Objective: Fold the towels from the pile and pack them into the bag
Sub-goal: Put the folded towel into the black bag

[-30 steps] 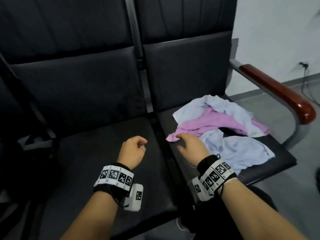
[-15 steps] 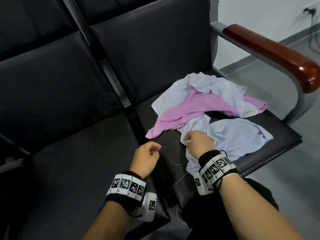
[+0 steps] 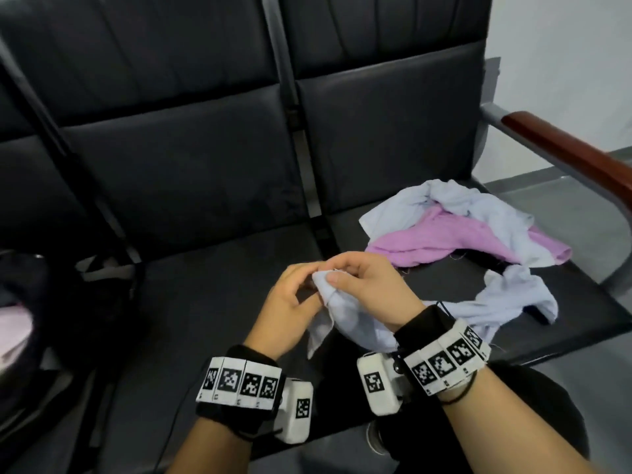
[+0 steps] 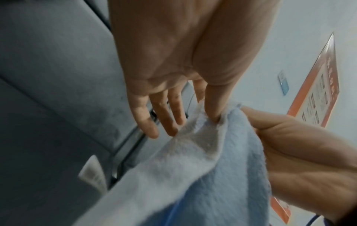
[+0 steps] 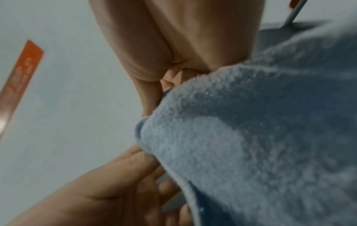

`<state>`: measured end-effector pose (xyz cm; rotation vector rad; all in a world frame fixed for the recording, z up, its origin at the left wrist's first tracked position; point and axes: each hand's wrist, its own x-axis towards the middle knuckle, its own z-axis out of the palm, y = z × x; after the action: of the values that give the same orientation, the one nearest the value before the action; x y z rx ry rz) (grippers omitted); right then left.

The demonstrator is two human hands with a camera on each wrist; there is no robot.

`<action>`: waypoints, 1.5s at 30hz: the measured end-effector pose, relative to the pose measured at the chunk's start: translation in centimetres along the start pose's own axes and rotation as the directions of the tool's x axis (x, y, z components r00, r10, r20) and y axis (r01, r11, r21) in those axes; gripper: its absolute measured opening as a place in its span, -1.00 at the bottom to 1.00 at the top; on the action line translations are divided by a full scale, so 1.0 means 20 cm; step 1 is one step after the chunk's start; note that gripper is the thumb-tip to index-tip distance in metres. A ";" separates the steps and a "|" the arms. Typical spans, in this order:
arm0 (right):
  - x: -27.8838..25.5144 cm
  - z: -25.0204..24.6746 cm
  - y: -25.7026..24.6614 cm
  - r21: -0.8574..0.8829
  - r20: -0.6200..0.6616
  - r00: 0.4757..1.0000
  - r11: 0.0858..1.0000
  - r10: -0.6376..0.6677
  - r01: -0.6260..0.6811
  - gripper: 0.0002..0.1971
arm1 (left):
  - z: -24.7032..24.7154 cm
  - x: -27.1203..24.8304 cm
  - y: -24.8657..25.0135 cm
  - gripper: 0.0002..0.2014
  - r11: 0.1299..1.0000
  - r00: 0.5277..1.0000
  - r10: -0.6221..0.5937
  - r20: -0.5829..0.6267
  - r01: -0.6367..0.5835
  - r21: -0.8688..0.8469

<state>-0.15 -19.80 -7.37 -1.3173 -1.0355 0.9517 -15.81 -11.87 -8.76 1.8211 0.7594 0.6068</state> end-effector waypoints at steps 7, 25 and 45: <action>0.00 0.47 -0.10 -0.113 0.091 0.996 0.993 -0.024 0.034 -0.85 | -0.41 -0.41 -0.07 -0.40 0.999 1.000 -0.015 -0.022 0.014 -0.034; -0.13 1.10 0.03 -0.108 0.154 0.988 0.994 0.030 -0.014 -0.87 | -0.61 -0.86 -0.37 -0.68 0.965 0.901 -0.144 -0.408 0.219 0.143; -0.18 1.01 0.13 -0.513 0.326 0.936 0.808 -0.129 0.290 -0.69 | -0.83 -0.90 -0.33 -0.77 0.952 0.702 0.147 -0.697 0.091 0.292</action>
<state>-20.51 -17.51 -10.53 -1.5153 -1.7394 0.6930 -40.98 -13.07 -10.28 1.8638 1.4133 1.3267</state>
